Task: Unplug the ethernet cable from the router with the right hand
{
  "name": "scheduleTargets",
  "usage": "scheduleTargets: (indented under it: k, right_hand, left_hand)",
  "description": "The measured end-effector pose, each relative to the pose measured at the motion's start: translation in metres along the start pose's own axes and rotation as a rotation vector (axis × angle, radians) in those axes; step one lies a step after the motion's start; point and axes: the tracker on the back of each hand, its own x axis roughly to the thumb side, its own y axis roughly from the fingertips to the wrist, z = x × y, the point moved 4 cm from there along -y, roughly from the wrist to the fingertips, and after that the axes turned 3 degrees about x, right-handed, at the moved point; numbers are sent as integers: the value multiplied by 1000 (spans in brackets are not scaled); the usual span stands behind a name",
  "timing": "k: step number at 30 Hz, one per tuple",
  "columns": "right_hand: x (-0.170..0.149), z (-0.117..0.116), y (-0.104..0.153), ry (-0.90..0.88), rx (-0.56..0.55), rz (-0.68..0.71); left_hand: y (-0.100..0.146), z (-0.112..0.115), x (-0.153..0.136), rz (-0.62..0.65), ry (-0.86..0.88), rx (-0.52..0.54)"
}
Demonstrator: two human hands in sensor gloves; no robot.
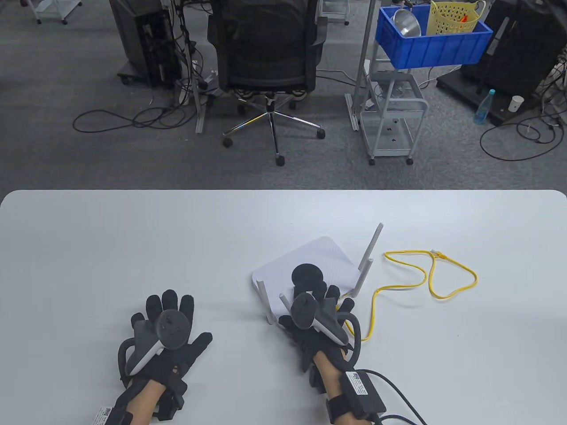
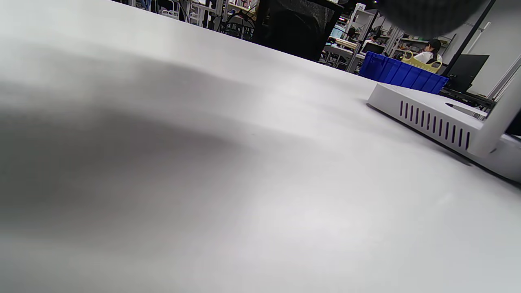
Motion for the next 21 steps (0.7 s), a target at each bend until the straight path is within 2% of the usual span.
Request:
scheduleTargets:
  k: [4,9,12,14,17,21]
  right_hand:
    - [3,17,11,161,-103,-21]
    - [1,44,29,158,-278,-82]
    - [-4,55,37,149,-346,-144]
    - [-11,59,39,157,-336,-208]
    - [-26,58,40,92,-245,-280]
    - [-53,54,42,-190,-173,-298]
  left_hand:
    - [0,0,-1,-8,4,-2]
    - [0,-2,-3,-23,-1,9]
    - [0,-4,-4,-29,2,15]
    - [0,-4,-4,-31,7,14]
    - [1,-4,-5,-37,7,13]
    - [1,-4,-6,-39,10,13]
